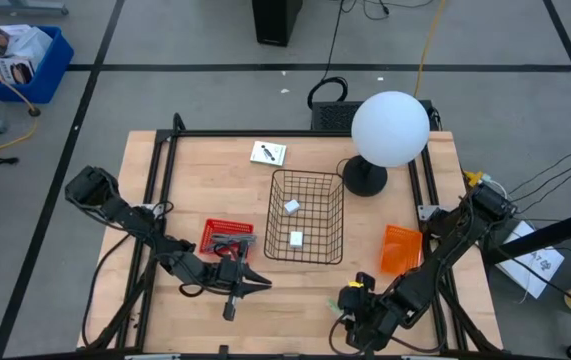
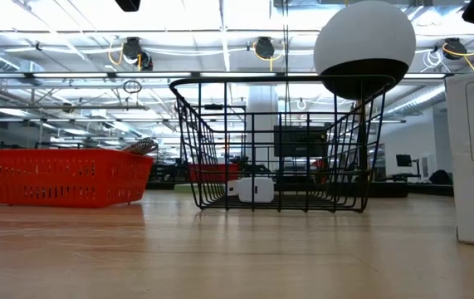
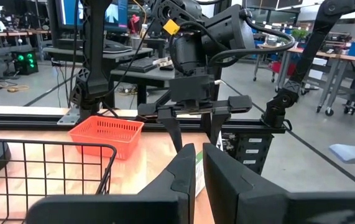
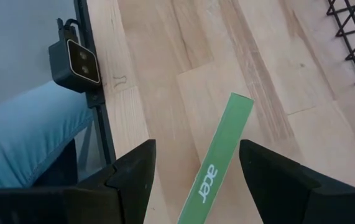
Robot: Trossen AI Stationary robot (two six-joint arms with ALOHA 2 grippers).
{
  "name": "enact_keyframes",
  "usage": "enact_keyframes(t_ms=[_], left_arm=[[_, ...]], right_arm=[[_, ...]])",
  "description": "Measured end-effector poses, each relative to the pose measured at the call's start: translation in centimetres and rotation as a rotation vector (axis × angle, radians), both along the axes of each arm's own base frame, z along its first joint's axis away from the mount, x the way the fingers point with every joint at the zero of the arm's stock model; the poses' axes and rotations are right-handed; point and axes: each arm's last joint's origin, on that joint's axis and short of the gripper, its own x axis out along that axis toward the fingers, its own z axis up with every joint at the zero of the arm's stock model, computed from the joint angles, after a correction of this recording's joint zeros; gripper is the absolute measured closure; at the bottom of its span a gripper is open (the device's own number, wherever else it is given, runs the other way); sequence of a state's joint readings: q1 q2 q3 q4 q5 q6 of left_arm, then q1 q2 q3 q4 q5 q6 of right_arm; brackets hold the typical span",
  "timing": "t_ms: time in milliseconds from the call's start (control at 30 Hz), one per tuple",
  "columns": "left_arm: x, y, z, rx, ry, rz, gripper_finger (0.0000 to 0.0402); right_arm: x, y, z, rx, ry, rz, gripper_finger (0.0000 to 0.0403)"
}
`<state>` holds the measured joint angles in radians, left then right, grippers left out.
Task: Pick and place items into bin
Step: Put the bottom card reader box into the orange basket
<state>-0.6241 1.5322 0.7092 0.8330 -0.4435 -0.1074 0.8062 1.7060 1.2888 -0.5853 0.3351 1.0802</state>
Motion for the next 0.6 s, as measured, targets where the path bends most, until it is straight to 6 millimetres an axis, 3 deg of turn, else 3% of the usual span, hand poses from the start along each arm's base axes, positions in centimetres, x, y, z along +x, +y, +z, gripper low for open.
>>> enact_keyframes(t_ms=[300,600], left_arm=[[0.0,0.0,0.0,-0.003,0.0,0.0,0.0366],[0.0,0.0,0.0,-0.003,0.0,0.0,0.0366]], right_arm=[[0.2,-0.2,-0.1,0.016,0.005,-0.036,0.0177],[-0.2,-1.2,-1.8,-0.016,0.044,-0.062,0.0177]])
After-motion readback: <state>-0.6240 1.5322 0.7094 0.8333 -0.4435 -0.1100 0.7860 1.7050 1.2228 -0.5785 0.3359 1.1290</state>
